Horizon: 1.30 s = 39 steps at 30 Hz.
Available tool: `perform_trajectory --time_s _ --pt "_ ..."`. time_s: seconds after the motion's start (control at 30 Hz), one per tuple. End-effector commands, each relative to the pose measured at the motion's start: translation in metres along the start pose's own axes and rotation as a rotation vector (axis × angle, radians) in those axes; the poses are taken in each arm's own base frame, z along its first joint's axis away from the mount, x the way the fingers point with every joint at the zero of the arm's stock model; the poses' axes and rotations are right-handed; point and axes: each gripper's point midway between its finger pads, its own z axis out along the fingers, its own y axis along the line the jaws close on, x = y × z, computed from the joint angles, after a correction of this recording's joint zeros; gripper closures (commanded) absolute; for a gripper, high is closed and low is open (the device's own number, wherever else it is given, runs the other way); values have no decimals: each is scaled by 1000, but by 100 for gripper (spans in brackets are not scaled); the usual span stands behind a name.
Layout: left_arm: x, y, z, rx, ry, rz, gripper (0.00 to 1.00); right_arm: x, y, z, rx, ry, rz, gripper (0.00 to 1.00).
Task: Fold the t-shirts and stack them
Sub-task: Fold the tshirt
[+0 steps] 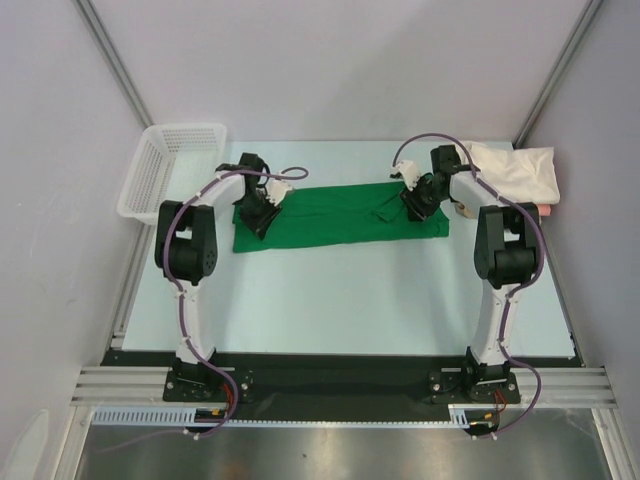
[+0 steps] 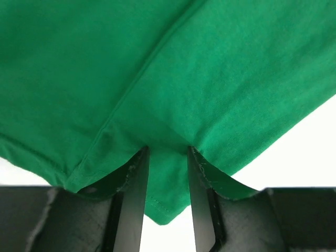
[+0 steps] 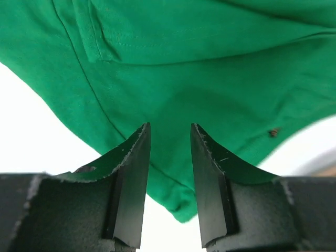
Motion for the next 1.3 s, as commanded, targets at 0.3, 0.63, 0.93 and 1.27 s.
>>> perform_trajectory --time_s 0.3,0.63,0.93,1.27 --pt "10 -3 3 -3 12 -55 62 -17 16 16 -107 -13 -61 61" --pt "11 -1 2 -18 14 -54 62 -28 27 22 -137 -28 -79 61" --pt "12 2 3 -34 23 -49 62 -32 34 36 -155 -28 -92 61" --pt "14 2 3 -40 28 -48 63 -62 21 45 -105 -93 -112 61"
